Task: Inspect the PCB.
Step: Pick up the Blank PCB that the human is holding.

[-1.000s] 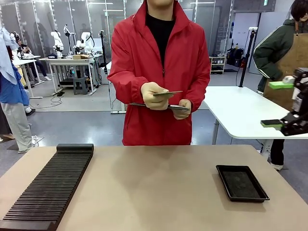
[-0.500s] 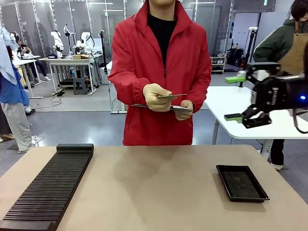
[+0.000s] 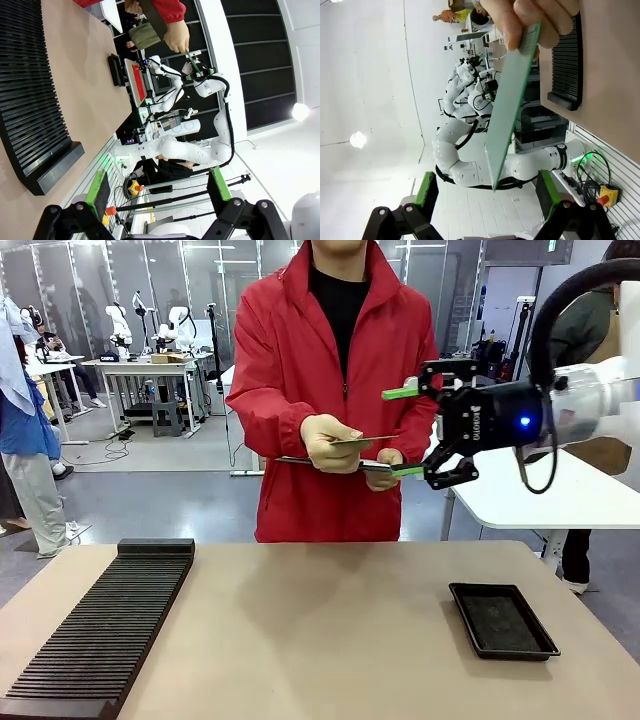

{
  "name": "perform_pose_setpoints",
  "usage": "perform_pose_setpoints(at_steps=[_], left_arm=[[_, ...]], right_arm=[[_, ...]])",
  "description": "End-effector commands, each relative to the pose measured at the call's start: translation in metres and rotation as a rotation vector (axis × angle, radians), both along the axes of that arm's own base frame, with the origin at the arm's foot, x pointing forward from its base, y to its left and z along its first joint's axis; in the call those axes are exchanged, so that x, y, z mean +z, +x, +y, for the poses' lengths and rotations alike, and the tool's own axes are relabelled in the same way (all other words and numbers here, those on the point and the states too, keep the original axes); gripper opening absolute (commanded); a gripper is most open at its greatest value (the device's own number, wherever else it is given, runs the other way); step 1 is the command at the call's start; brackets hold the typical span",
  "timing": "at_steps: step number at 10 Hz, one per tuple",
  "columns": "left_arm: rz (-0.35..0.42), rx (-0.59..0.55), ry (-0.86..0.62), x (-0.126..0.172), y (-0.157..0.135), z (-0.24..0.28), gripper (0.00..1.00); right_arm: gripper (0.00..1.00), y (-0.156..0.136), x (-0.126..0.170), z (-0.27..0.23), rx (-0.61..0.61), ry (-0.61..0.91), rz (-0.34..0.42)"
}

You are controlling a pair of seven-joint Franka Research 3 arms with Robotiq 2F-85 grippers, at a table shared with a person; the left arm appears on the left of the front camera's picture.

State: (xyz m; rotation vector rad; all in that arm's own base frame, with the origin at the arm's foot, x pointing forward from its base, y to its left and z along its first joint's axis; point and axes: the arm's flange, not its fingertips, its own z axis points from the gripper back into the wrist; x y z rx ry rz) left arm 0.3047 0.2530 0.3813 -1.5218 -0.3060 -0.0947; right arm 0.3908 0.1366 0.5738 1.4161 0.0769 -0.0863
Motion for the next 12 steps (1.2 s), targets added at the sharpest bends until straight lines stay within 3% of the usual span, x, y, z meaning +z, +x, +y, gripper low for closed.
perform_pose_setpoints(at_steps=[1, 4, 6, 7, 8, 11, 12], left_arm=[[0.001, -0.003, 0.008, 0.002, -0.001, 0.0, 1.0], [0.001, -0.003, 0.008, 0.002, -0.001, 0.0, 1.0], [0.001, -0.003, 0.008, 0.002, -0.001, 0.0, 1.0], [0.001, -0.003, 0.008, 0.002, -0.001, 0.0, 1.0], [0.001, -0.003, 0.008, 0.002, -0.001, 0.0, 1.0], [0.001, -0.003, 0.008, 0.002, -0.001, 0.0, 1.0], [0.001, -0.003, 0.008, 0.002, -0.001, 0.0, 1.0]], right_arm=[[1.0, 0.012, -0.003, 0.012, -0.003, 0.035, 0.055], [1.0, 0.018, -0.017, 0.022, 0.001, 0.06, 0.108], [1.0, 0.017, -0.018, 0.026, 0.004, 0.059, 0.098], [0.95, 0.016, -0.019, 0.027, 0.005, 0.058, 0.09], [0.81, 0.015, -0.019, 0.027, 0.008, 0.063, 0.087], [0.56, 0.015, -0.019, 0.027, 0.009, 0.063, 0.09], [0.43, 0.015, -0.02, 0.028, 0.01, 0.067, 0.091]])
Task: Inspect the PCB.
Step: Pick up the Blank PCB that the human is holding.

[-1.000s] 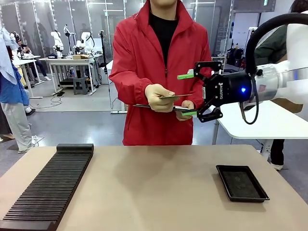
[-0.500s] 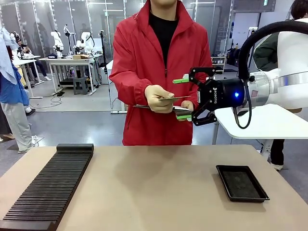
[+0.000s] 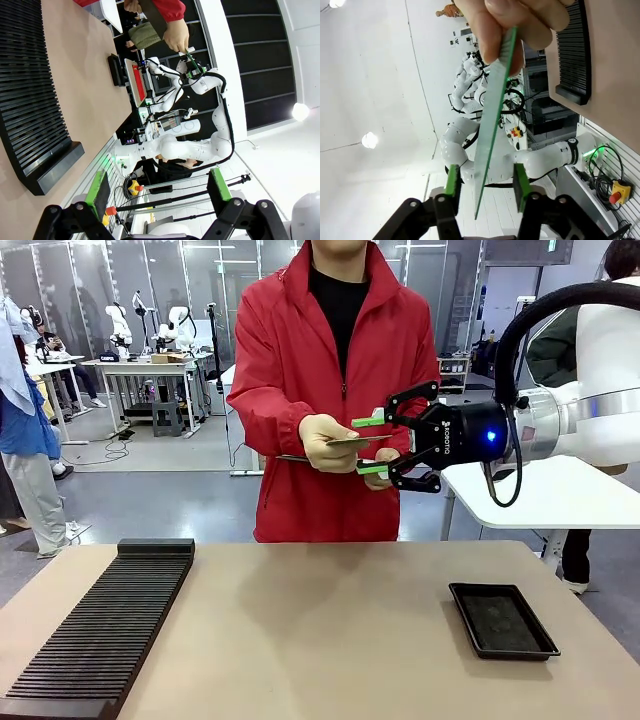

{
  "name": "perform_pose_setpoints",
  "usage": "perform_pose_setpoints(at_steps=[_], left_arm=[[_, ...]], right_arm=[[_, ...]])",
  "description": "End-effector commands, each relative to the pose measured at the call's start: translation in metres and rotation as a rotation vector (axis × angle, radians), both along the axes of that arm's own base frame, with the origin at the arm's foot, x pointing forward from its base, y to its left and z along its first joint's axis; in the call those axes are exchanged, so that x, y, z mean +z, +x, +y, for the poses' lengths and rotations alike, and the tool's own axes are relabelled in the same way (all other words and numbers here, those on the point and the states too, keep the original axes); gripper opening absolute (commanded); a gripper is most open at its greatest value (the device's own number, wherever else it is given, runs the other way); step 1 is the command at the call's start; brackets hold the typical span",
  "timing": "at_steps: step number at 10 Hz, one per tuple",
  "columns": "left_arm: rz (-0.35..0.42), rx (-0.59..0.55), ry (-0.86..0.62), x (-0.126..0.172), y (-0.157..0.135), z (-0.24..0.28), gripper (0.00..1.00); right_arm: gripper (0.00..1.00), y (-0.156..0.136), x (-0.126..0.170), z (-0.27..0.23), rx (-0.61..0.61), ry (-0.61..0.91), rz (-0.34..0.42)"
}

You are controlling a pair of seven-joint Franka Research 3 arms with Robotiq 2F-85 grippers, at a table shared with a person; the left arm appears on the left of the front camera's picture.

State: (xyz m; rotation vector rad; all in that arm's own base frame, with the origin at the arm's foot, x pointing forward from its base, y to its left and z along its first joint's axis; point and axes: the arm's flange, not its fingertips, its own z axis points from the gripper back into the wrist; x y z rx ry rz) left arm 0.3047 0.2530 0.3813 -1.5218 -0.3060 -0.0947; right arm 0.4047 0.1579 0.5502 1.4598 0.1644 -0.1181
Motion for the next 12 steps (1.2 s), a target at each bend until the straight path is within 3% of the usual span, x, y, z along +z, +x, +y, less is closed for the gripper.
perform_pose_setpoints(at_steps=[1, 4, 5, 12], left_arm=[[0.001, -0.003, 0.008, 0.0025, -0.0011, 0.0, 1.0], [0.001, -0.003, 0.008, 0.0025, -0.0011, 0.0, 1.0], [0.001, -0.003, 0.008, 0.0025, -0.0011, 0.0, 1.0], [0.001, -0.003, 0.008, 0.0025, -0.0011, 0.0, 1.0]], right_arm=[[0.37, 0.0011, 0.0042, 0.0066, -0.014, 0.02, 0.012], [0.04, 0.0028, 0.0029, 0.0046, -0.016, 0.024, 0.015], [0.0, 0.0031, 0.0027, 0.0049, -0.014, 0.024, 0.015], [0.0, 0.001, -0.0031, 0.0003, 0.001, 0.004, 0.009]])
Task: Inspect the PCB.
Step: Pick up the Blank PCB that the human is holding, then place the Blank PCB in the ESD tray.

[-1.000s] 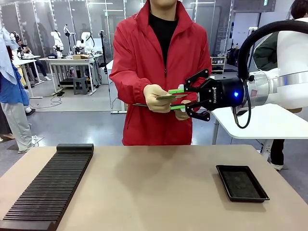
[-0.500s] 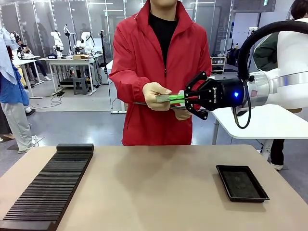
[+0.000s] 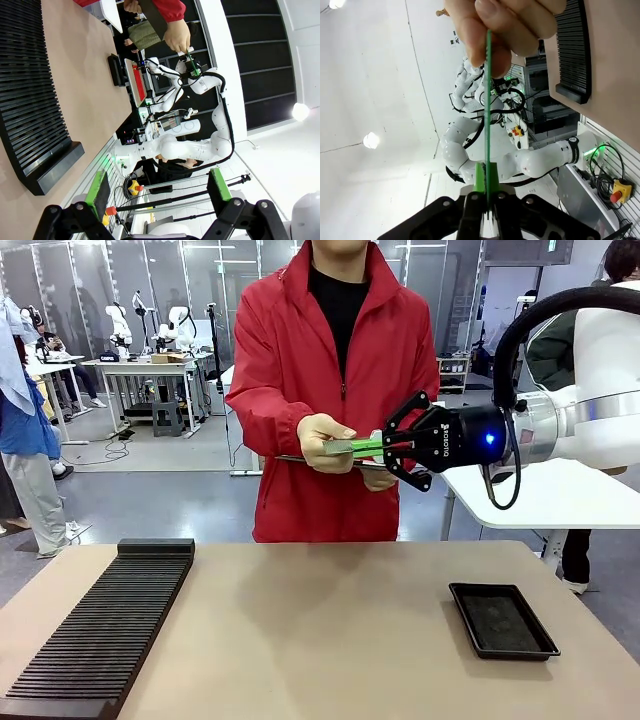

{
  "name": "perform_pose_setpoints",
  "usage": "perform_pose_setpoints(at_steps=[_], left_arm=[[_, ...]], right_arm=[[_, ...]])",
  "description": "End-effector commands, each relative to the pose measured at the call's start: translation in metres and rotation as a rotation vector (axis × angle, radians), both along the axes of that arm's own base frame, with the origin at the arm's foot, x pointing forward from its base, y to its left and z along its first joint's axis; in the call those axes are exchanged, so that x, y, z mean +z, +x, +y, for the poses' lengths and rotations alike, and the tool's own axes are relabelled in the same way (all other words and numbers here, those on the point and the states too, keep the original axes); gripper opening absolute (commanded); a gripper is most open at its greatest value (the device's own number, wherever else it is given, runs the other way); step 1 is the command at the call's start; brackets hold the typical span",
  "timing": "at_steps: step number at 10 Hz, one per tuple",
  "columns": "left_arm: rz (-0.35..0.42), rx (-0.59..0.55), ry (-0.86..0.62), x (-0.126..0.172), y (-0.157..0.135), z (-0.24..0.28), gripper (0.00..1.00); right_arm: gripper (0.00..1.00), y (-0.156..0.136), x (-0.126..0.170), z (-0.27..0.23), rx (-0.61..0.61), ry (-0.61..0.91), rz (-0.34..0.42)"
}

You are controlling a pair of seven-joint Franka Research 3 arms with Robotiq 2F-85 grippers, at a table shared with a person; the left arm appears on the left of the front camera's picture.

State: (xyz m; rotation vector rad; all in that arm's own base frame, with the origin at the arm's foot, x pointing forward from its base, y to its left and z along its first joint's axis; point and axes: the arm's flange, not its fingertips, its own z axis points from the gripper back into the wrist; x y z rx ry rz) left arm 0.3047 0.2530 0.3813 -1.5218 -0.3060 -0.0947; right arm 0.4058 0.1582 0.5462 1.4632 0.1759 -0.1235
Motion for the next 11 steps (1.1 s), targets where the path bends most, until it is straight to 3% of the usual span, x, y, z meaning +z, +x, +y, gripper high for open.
perform_pose_setpoints(at_steps=[1, 11], left_arm=[[0.001, -0.003, 0.008, 0.0025, -0.0011, 0.0, 1.0], [0.001, -0.003, 0.008, 0.0025, -0.0011, 0.0, 1.0]], right_arm=[[0.0, -0.0002, 0.0009, 0.0, -0.002, 0.0, -0.002], [0.0, -0.0002, 0.0009, 0.0, -0.002, 0.0, -0.002]])
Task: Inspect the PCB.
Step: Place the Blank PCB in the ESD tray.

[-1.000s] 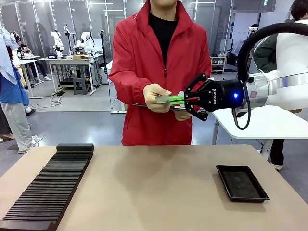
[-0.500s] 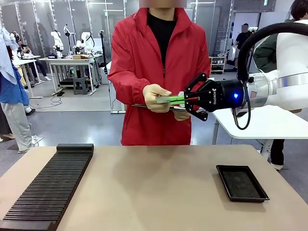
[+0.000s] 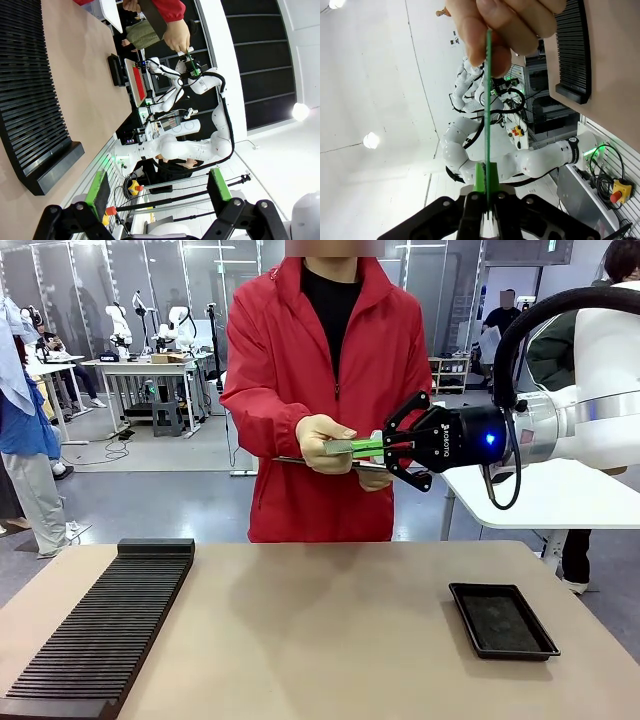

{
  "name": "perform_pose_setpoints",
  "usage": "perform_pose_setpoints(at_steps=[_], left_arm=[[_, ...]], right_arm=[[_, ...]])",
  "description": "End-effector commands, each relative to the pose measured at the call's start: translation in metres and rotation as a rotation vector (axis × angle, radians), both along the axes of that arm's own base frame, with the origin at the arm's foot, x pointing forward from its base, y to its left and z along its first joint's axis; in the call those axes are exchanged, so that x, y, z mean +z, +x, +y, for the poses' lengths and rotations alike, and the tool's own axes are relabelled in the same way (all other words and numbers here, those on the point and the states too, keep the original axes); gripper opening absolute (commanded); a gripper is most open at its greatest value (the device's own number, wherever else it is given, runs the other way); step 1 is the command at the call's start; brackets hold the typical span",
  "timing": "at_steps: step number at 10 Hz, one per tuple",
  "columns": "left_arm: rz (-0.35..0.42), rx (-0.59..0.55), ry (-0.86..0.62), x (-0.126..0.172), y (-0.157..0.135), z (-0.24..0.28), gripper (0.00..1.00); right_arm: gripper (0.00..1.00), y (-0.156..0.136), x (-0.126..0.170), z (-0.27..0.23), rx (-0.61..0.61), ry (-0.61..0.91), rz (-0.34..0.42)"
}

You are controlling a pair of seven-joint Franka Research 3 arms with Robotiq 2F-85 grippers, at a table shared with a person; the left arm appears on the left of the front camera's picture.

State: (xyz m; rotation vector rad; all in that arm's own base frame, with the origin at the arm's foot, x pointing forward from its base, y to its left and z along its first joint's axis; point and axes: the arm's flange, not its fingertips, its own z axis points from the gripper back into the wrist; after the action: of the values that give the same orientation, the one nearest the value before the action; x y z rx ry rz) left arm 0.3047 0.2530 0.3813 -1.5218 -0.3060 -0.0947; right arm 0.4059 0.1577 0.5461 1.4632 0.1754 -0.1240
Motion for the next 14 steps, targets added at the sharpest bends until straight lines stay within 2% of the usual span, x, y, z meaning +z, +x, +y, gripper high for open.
perform_pose_setpoints(at_steps=[1, 11, 14], left_arm=[[0.001, -0.003, 0.008, 0.002, -0.001, 0.0, 1.0], [0.001, -0.003, 0.008, 0.002, -0.001, 0.0, 1.0], [0.001, -0.003, 0.008, 0.002, -0.001, 0.0, 1.0]], right_arm=[[0.0, 0.0, 0.001, 0.0, -0.001, 0.0, -0.002], [0.03, 0.001, 0.001, -0.014, -0.001, 0.029, 0.013], [0.03, -0.006, 0.007, -0.06, -0.033, 0.011, -0.022]])
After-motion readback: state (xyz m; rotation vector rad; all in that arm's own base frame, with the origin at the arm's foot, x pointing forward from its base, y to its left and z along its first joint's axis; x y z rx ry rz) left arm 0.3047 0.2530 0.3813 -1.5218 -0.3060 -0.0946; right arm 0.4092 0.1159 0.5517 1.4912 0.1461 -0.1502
